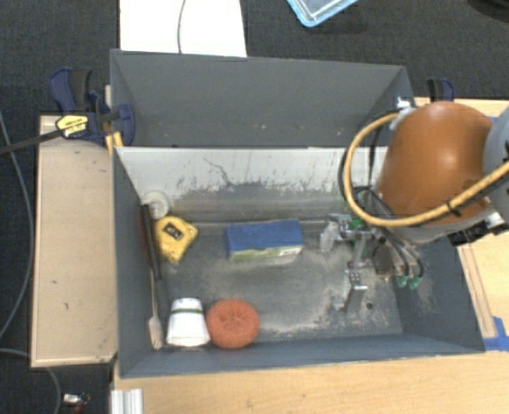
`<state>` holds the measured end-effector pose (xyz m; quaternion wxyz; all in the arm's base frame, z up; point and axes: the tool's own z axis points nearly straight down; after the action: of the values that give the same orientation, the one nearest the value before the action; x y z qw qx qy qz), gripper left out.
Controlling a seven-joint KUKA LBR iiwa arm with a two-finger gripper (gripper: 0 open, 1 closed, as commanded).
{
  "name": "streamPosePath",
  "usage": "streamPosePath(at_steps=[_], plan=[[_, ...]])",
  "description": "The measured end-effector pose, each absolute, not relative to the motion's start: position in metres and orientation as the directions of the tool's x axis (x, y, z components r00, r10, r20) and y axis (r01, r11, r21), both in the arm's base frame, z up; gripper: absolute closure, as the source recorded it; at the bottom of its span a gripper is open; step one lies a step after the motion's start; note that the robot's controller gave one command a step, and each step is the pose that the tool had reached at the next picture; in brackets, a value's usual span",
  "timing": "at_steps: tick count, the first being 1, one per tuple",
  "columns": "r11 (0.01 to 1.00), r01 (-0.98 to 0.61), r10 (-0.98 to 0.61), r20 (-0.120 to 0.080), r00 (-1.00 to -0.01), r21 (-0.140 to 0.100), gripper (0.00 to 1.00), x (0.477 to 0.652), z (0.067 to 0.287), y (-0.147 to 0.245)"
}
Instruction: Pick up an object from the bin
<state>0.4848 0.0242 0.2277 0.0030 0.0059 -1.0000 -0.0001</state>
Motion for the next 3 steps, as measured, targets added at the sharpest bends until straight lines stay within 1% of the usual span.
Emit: streamPosePath(at_steps=[1, 2, 3], plan=[[1.000, -0.011, -0.011, -0.003, -1.000, 0.001, 0.00, 0.486, 0.232, 0.024], [0.998, -0.069, -0.069, -0.002, -0.998, 0.000, 0.00, 0.525, 0.280, 0.011], [0.999, -0.052, -0.052, -0.007, -0.999, 0.001, 0.00, 0.544, 0.234, 0.068]])
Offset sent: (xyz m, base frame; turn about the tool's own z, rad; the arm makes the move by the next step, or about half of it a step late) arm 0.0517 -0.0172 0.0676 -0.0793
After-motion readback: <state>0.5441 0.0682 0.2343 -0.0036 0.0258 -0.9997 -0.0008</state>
